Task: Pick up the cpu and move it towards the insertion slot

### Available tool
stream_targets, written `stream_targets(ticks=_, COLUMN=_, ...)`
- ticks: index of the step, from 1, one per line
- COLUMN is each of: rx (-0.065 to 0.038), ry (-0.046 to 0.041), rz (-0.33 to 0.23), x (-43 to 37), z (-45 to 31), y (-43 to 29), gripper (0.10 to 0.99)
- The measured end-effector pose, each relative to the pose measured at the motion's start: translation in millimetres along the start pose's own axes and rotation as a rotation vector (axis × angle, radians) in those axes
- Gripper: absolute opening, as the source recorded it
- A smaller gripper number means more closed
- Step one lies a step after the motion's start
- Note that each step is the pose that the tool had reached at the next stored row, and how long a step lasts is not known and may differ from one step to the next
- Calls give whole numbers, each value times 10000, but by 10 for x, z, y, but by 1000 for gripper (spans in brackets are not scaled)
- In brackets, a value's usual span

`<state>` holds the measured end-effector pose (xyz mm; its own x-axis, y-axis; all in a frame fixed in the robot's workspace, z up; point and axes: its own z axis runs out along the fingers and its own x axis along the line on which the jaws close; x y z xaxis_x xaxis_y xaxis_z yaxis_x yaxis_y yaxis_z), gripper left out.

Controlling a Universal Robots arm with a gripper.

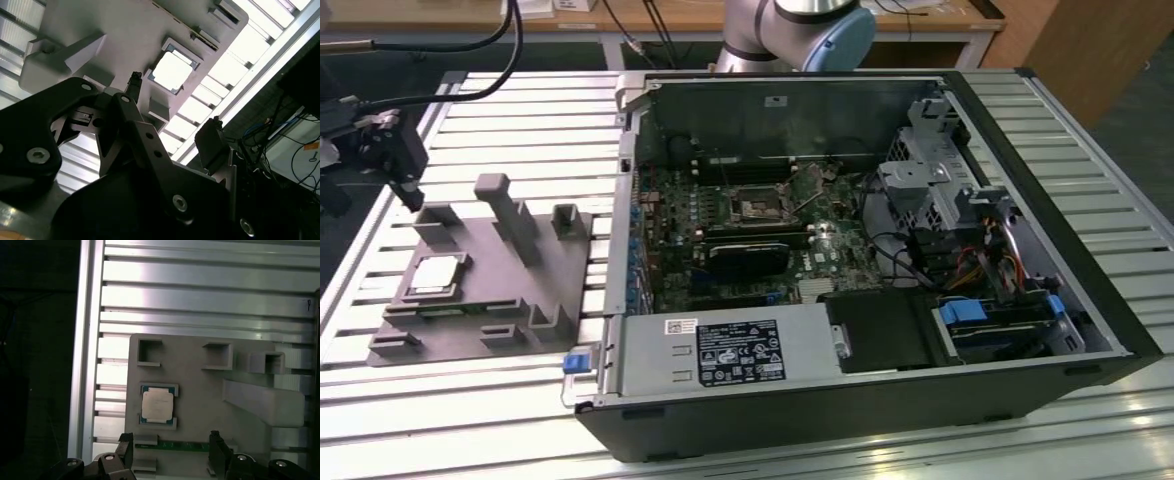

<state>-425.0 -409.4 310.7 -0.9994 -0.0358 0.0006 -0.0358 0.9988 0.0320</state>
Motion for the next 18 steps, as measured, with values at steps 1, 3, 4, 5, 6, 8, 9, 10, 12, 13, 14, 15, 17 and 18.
stream_targets(ticks=1, rx=0, ry=0, rz=-2, x=1, z=8, y=0, gripper=706)
stream_targets(ticks=3, rx=0, ry=0, rz=-6, x=3, z=24, y=0, gripper=706)
stream_targets(ticks=4, rx=0, ry=0, rz=-9, x=4, z=32, y=-1, gripper=706)
stream_targets(ticks=5, rx=0, ry=0, rz=-12, x=5, z=41, y=-1, gripper=706)
stream_targets(ticks=6, rx=0, ry=1, rz=-14, x=6, z=49, y=-1, gripper=706)
stream_targets(ticks=8, rx=0, ry=1, rz=-23, x=11, z=85, y=-2, gripper=706)
stream_targets(ticks=9, rx=0, ry=1, rz=-25, x=12, z=94, y=-2, gripper=706)
stream_targets(ticks=10, rx=0, ry=1, rz=-27, x=14, z=105, y=-3, gripper=706)
stream_targets(ticks=12, rx=0, ry=1, rz=-31, x=16, z=123, y=-3, gripper=706)
stream_targets(ticks=13, rx=0, ry=1, rz=-33, x=17, z=133, y=-3, gripper=706)
stream_targets(ticks=14, rx=0, ry=1, rz=-36, x=19, z=143, y=-4, gripper=706)
stream_targets(ticks=15, rx=0, ry=1, rz=-37, x=20, z=152, y=-4, gripper=706)
stream_targets(ticks=17, rx=0, ry=1, rz=-42, x=21, z=171, y=-5, gripper=706)
stream_targets(ticks=18, rx=0, ry=1, rz=-43, x=22, z=179, y=-5, gripper=706)
